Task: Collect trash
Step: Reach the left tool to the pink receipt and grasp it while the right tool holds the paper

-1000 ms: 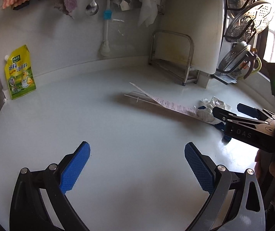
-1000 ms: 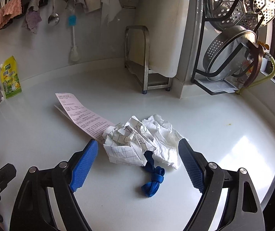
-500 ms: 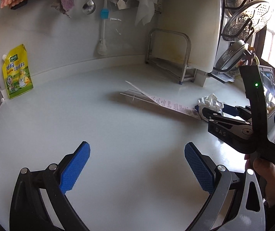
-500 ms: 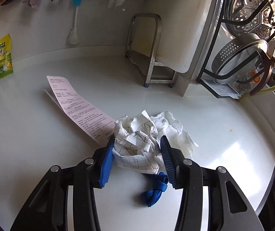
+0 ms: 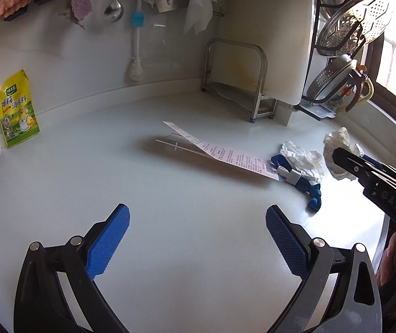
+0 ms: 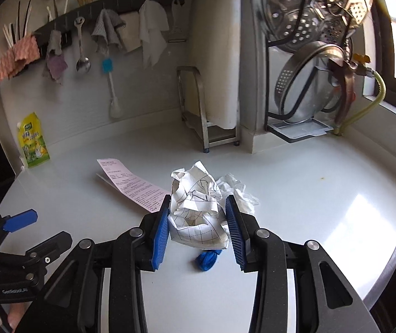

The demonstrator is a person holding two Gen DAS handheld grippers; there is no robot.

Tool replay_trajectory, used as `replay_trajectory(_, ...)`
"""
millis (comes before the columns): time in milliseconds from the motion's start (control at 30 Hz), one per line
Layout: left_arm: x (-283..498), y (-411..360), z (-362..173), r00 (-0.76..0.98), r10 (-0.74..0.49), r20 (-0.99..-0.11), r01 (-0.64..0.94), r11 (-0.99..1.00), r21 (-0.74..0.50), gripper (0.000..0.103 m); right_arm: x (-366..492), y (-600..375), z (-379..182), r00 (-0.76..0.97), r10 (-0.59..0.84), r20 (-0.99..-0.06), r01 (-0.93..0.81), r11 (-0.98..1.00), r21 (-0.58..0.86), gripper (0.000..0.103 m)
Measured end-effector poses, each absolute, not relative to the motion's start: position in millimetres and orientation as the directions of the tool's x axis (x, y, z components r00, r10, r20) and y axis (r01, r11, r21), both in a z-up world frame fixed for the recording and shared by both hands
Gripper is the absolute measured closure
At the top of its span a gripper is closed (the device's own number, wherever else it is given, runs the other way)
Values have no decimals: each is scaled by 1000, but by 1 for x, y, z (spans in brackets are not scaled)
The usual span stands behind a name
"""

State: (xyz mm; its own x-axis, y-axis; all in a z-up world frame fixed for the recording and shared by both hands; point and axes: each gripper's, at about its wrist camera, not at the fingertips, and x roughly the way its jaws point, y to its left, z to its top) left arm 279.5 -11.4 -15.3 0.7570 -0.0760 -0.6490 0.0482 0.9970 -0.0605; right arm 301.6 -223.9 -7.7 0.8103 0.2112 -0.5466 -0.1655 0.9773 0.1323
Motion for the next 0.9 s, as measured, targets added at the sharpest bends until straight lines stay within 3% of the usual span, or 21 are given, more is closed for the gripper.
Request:
replay_trajectory(367,314,-30,-25,717,-62,-694,0,996,-89,6,276,-281,-10,838,142,-526,-24,974,224,65)
replay_trajectory(567,341,-30,-30,677,-38,-735,-46,995,-93,6,273,-281,-7,849,96,-519,-6,985,171,65)
replay_trajectory(767,352,-31,-27,728,-21,-686,116,989,93,6,273,-291,-4,853,116,-509,-5,977,214,65)
replay_trajectory(900,352,-22,-23,739,-142,-659,303,943,137,6,272,-300,-3,853,152,-499,-8,960,279,65)
